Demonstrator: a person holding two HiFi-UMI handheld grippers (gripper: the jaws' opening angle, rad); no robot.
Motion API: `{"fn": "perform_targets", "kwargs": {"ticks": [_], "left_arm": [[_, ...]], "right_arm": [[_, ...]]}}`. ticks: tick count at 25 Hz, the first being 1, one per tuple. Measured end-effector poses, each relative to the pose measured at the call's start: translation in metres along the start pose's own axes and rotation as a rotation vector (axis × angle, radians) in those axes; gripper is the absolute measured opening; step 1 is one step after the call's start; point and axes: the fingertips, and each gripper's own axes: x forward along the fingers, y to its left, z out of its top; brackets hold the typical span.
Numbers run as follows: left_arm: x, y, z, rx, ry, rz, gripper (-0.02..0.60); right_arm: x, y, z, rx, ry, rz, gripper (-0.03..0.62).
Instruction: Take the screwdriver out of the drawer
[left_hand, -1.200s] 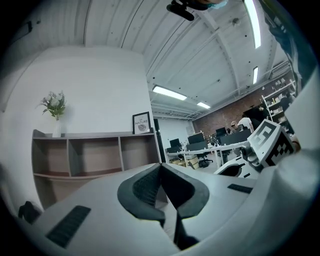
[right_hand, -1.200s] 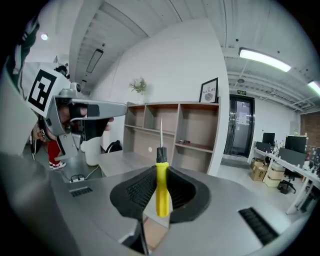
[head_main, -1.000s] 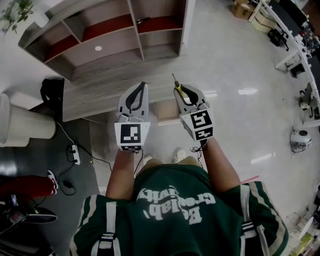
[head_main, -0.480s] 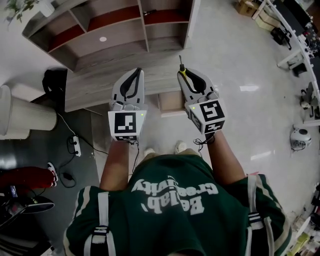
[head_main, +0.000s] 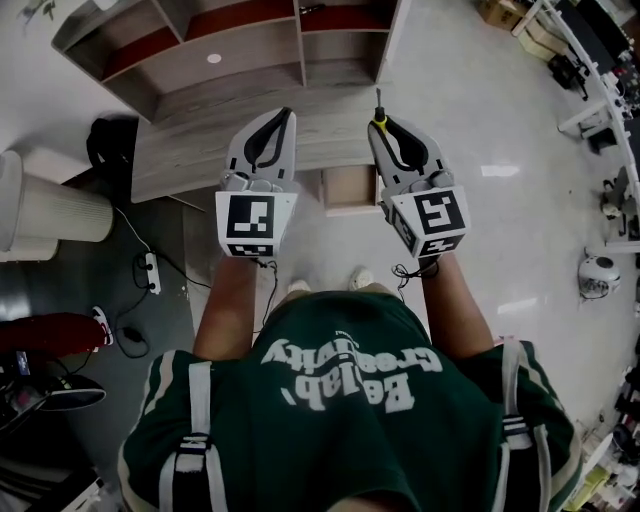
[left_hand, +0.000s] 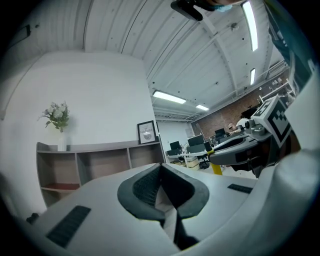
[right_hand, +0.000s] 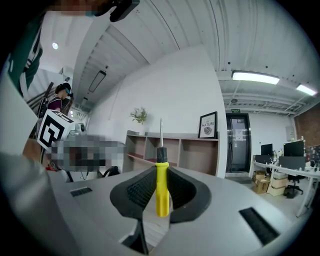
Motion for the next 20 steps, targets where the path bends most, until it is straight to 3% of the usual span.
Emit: {"fn": "perform_targets", "kwargs": {"ticks": [20], "left_arm": [[-0.006,0.005,-0.005,-0.012,-0.009,0.005,0.018]], "right_arm": [[0.001,0.003,-0.013,0.075,-0.002,-0.036,0.078]]}}
